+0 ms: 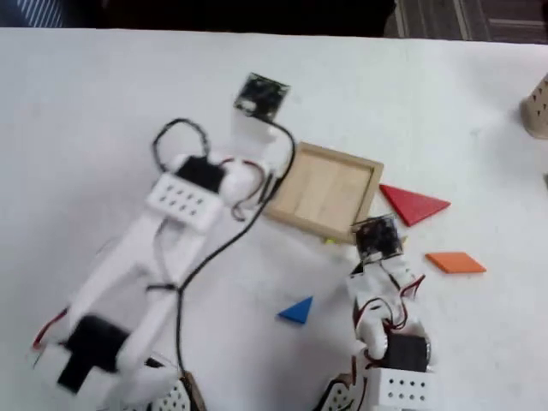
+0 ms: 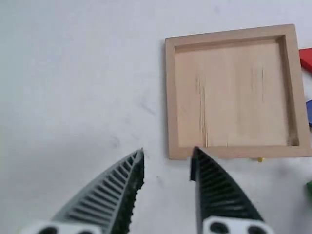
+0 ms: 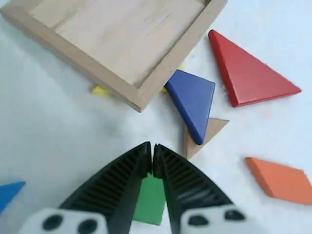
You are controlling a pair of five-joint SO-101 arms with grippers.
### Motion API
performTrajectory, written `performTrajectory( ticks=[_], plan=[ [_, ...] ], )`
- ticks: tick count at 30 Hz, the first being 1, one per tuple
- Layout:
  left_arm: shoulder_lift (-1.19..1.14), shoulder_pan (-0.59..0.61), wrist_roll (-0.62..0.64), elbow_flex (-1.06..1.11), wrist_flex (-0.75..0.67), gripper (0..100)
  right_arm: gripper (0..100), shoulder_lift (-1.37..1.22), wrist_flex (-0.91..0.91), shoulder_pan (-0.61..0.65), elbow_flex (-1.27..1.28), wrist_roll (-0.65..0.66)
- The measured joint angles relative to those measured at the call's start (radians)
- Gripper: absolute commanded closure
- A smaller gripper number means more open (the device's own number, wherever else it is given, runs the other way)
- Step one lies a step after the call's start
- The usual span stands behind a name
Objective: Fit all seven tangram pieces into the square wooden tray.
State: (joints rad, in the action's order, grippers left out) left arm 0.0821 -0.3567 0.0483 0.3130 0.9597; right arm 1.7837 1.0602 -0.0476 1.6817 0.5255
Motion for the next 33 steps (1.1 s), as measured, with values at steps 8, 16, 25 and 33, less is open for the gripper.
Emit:
performTrajectory(
  ticks=[8, 16, 25, 33],
  plan=[
    [-0.324, 0.002, 0.0, -0.1, -0.175, 80, 97.8, 0.0, 0.015, -0.005, 0.0, 0.138],
    [-0.565, 0.002, 0.0, -0.227, -0.226, 80, 97.8, 0.0, 0.015, -0.006, 0.0, 0.143],
    [-0.644, 0.014, 0.005, -0.374, -0.101, 87, 97.8, 0.0, 0.015, -0.006, 0.0, 0.143],
    [-0.712, 0.112, 0.005, -0.489, 0.044, 96, 97.8, 0.0, 0.015, -0.006, 0.0, 0.143]
  ],
)
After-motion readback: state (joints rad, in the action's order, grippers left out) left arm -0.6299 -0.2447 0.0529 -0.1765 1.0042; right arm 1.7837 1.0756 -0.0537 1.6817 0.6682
